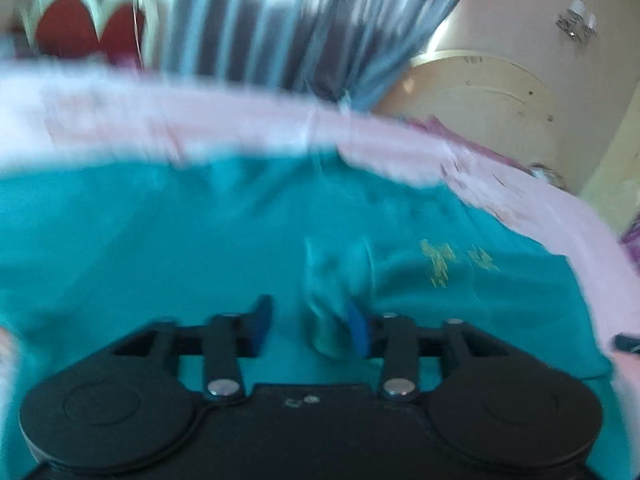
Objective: Fold small clothes
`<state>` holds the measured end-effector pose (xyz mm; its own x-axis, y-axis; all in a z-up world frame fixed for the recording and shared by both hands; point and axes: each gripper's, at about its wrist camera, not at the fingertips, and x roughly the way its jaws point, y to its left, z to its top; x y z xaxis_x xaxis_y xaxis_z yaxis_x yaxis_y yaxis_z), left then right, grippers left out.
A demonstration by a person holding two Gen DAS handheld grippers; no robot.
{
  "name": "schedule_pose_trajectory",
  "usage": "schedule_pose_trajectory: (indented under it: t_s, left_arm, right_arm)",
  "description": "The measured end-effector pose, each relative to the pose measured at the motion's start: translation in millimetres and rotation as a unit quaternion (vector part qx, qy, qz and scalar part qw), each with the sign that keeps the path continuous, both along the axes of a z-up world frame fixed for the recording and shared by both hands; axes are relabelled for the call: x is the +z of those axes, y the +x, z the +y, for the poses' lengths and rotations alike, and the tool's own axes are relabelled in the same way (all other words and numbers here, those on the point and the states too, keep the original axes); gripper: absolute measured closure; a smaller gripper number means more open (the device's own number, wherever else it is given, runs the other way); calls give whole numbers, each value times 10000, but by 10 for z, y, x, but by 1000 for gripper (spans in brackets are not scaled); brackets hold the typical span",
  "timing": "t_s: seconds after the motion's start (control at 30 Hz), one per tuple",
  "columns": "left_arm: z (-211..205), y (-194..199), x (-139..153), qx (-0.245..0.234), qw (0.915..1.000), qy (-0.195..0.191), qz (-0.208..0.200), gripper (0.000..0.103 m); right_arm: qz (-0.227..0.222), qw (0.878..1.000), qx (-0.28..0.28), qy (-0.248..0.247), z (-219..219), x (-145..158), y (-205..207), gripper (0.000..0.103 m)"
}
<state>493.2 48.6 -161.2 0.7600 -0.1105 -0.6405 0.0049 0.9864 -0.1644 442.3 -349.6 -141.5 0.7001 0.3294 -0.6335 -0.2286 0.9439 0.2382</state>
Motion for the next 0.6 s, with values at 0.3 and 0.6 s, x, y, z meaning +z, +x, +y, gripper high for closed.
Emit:
schedule_pose_trajectory:
  t_s: [0.3, 0.6]
  left_arm:
    - [-525, 287, -208, -1051, 9931, 409, 315, 55]
    - [-1572, 704, -264, -1614, 9856, 500, 42, 46]
  right_arm:
    - [456, 9989, -40, 85, -49, -230, 256, 95]
    - [440, 9981, -286, -322, -118, -295, 1333, 95]
